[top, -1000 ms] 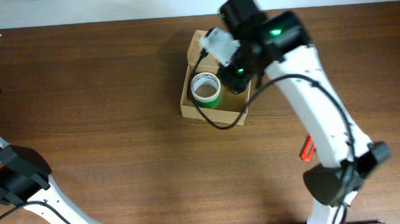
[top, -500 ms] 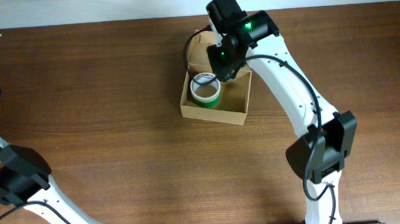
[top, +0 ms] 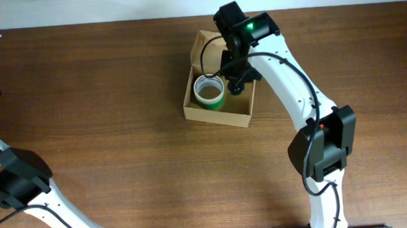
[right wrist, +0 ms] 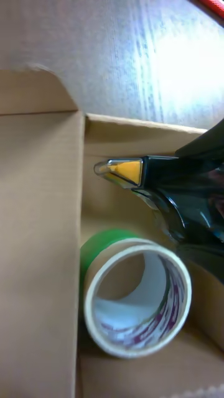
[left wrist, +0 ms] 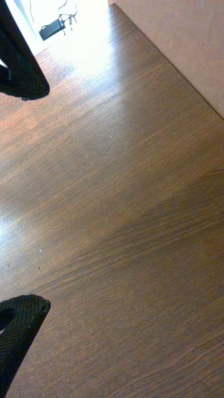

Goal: Pack container
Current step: 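Carry the black tape cutter over the box and lower it in, then lower the cutter to the box floor beside the tapes and open the right gripper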

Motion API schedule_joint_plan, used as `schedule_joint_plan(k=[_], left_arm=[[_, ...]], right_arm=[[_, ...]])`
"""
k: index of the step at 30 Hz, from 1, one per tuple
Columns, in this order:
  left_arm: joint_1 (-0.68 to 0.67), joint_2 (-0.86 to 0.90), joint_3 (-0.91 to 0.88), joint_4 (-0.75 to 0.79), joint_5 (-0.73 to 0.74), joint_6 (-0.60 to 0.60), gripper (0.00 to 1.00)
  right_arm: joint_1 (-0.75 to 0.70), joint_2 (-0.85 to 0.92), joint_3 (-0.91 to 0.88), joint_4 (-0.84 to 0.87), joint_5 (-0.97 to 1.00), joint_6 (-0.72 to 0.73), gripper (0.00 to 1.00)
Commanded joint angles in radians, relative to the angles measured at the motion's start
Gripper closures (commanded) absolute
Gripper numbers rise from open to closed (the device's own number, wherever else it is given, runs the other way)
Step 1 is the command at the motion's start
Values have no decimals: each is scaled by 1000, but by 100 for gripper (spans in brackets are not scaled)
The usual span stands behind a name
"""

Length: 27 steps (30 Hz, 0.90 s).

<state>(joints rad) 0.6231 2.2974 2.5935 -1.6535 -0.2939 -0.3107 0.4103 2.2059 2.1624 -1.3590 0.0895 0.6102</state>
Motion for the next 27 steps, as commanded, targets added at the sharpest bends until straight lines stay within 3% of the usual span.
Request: schedule_joint_plan(k=[1, 15, 27], left_arm=[[4, -24, -5, 0, 3, -13, 0], [4, -24, -5, 0, 3, -13, 0], [4, -24, -5, 0, 3, -13, 0]], right_arm=[[18, 11, -36, -4, 19, 34, 96], [37, 11, -148, -12, 19, 34, 96], [34, 11, -247, 116, 20, 23, 96]])
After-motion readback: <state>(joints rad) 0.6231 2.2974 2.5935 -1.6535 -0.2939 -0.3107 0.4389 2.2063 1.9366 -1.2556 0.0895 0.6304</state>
